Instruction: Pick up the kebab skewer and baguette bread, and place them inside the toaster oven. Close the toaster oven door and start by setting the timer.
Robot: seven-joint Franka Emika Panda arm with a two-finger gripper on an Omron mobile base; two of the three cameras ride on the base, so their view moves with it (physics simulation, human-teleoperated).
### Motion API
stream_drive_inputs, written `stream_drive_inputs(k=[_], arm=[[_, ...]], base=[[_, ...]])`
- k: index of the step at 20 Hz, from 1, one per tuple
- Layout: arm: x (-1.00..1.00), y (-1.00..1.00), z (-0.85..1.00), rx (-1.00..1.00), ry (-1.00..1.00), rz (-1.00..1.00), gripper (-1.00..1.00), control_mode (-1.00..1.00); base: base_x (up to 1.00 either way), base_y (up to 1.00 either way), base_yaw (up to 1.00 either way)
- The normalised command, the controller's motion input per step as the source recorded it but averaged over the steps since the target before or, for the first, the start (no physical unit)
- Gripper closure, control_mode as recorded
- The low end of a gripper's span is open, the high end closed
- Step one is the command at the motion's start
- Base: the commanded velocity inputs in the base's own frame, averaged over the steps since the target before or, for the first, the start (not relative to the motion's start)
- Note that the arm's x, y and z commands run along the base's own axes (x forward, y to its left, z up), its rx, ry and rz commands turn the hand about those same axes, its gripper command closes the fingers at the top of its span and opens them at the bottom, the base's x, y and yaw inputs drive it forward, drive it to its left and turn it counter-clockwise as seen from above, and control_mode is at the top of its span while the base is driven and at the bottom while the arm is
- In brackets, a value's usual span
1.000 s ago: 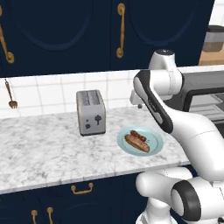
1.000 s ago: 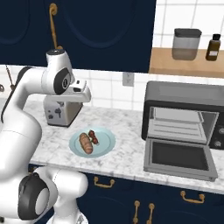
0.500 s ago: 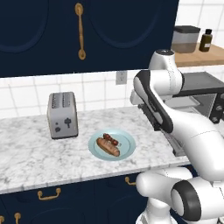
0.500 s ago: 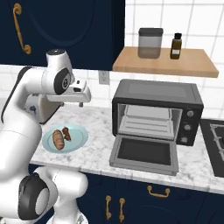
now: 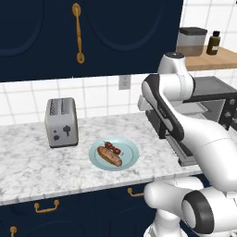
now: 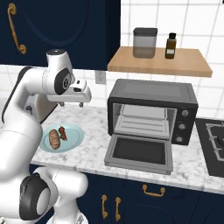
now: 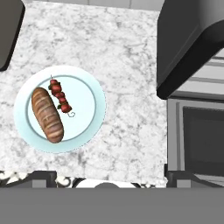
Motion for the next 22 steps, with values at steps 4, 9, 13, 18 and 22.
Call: stream_drive_inputs(k=[4, 9, 13, 18, 22], arm=[[0.00, 0.00, 0.00, 0.00, 0.00, 0.00, -1.00, 1.00], [0.00, 0.00, 0.00, 0.00, 0.00, 0.00, -1.00, -1.00], [0.00, 0.00, 0.00, 0.00, -0.01, 0.00, -1.00, -1.00], [-0.43, -0.32, -0.12, 0.06, -0.12, 0.03, -1.00, -1.00], [-0.62, -1.00, -0.01, 0.22, -0.47, 0.27, -1.00, -1.00]], base=[[0.00, 0.00, 0.00], [0.00, 0.00, 0.00], [0.00, 0.00, 0.00], [0.00, 0.00, 0.00], [0.00, 0.00, 0.00]])
